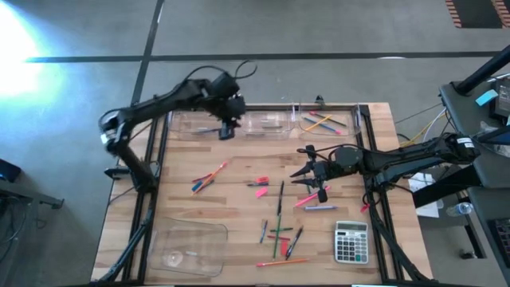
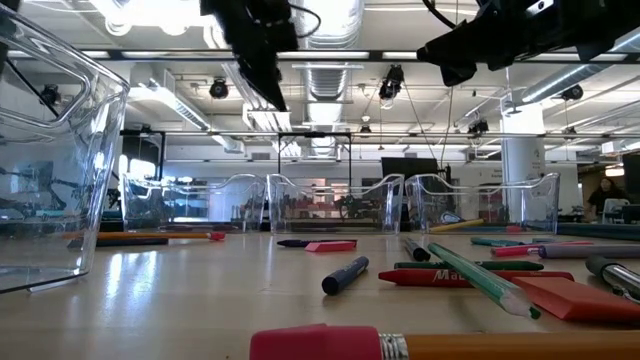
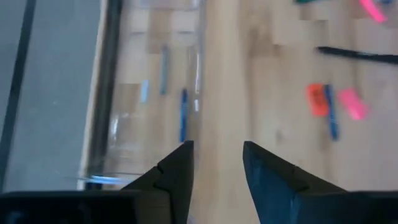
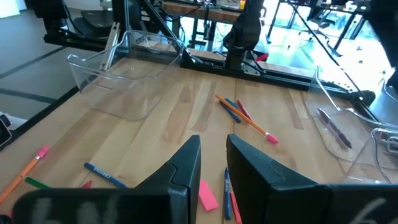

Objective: Sort crayons/erasers/pens/pencils in bins
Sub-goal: Put the pink eraser into the bottom transparent bin

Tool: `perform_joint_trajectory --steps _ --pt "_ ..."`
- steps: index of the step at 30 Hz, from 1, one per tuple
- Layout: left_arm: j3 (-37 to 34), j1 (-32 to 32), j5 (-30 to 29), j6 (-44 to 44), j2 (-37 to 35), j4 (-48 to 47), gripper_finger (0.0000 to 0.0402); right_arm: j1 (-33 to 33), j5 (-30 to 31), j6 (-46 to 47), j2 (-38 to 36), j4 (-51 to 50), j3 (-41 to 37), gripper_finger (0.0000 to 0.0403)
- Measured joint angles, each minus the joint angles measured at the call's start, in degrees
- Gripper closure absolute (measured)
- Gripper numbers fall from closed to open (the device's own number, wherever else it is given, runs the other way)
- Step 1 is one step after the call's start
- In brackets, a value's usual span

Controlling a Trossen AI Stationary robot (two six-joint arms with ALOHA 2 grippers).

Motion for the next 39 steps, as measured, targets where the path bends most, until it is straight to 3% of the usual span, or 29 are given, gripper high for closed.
perform_joint_trajectory --steps 4,11,18,28,39 --pt "-12.3 -3.0 0.4 -2.4 -10.7 9.9 0.0307 0.0 4.0 0.7 0.0 0.5 0.0 0.0335" --pt "-36.0 -8.9 0.5 -13.3 -27.4 33.6 0.0341 0.0 5.8 8.9 3.8 3.1 -0.1 0.0316" --pt "-51.8 -13.3 -0.5 -17.0 -36.5 48.5 0.0358 -0.7 7.1 17.5 11.7 6.6 1.8 0.0314" --pt "-63.8 -17.1 -0.7 -24.3 -40.3 63.3 0.0359 -0.7 9.3 25.9 22.8 6.4 6.1 0.0271" --pt "-65.9 -22.0 -3.3 -25.1 -39.6 64.2 0.0359 -0.7 8.3 39.0 33.9 5.8 11.7 0.0183"
